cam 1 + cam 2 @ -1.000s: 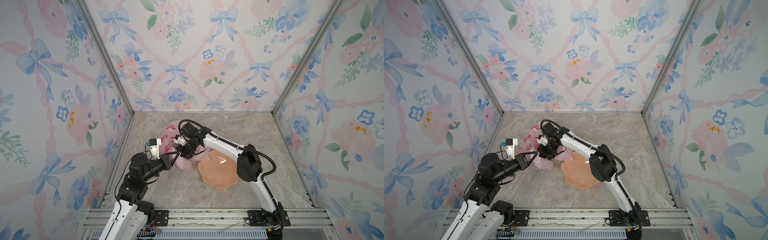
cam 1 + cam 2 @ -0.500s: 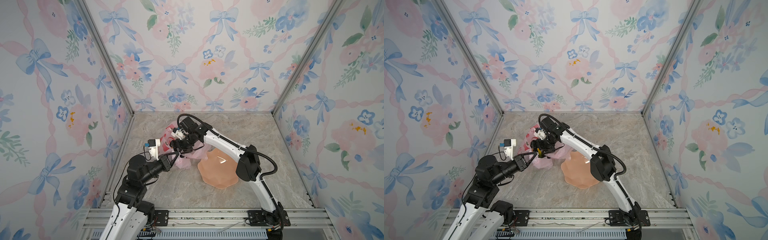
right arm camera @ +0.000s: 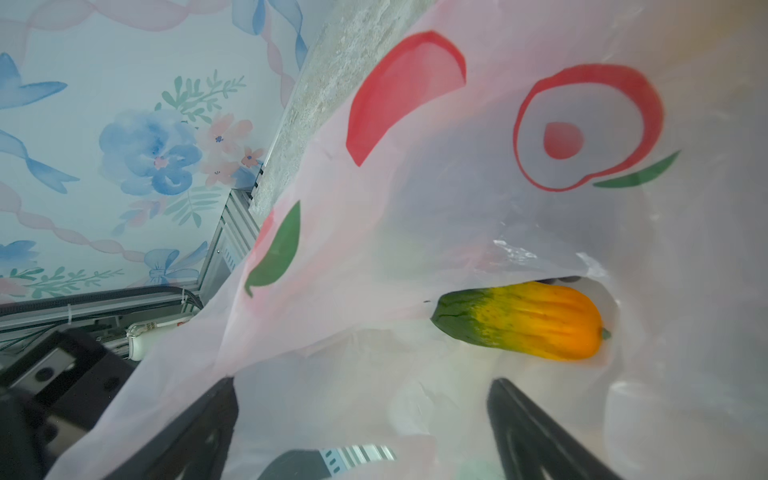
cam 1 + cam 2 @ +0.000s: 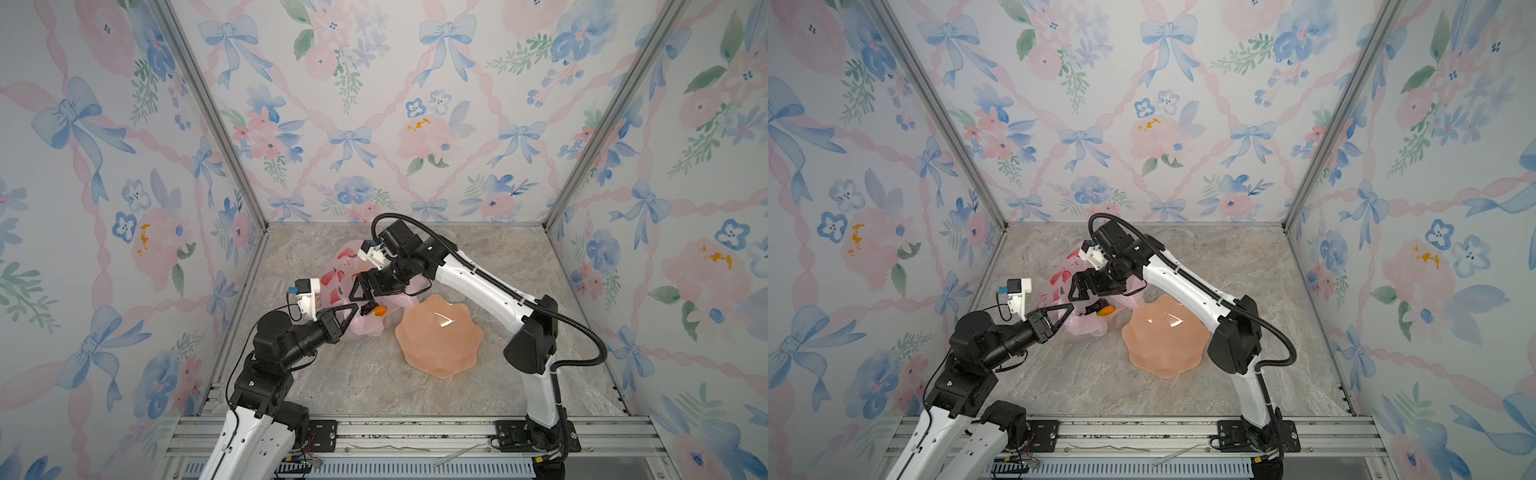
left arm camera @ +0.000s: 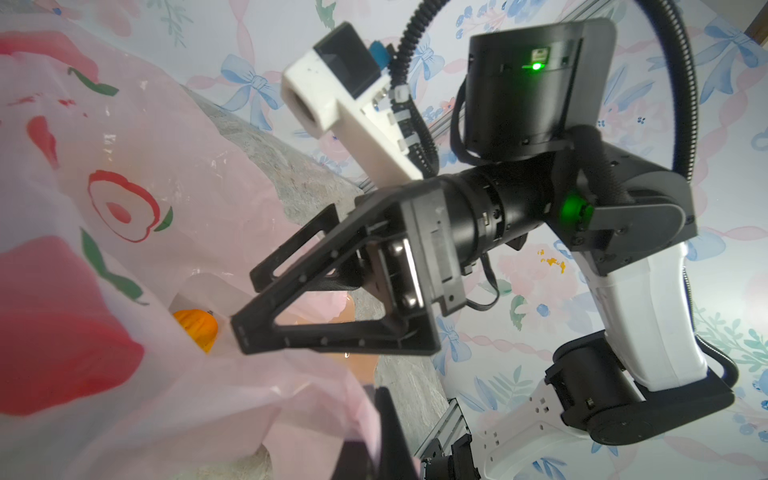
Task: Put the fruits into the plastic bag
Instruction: 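Release the papaya inside the bag and withdraw the right gripper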
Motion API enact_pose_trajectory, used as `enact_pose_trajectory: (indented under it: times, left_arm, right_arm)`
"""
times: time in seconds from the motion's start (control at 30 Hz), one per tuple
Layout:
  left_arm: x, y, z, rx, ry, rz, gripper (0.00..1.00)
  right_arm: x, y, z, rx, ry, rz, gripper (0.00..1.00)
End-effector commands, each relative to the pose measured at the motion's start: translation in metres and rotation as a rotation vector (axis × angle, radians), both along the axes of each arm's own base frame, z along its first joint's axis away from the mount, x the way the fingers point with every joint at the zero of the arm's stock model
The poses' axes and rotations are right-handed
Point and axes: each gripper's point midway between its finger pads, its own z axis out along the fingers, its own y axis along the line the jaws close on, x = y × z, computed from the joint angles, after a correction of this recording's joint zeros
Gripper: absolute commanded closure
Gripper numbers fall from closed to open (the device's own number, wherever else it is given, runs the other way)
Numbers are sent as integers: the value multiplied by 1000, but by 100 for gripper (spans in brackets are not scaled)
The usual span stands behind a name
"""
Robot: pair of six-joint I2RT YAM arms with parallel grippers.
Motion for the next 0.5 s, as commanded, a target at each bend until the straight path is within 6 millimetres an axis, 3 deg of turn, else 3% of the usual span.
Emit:
enact_pose_trajectory:
  times: [0.0,0.2,0.37,0.47]
  left_arm:
    - [-2,-1,4,1,-41,-10,100]
    - [-3,-1,4,0,-43,-8,100]
    - [-2,0,3,1,-39,-6,100]
    - [-2,-1,2,1,-38,-7,100]
  right_arm:
    - [1,-27,14,-38,-66,-26,4]
    - [-2,-67,17,-167,-177,-62,4]
    - [2,-114,-11,-414,-267,-82,4]
    - [0,-124,-26,-479,-266,-77,4]
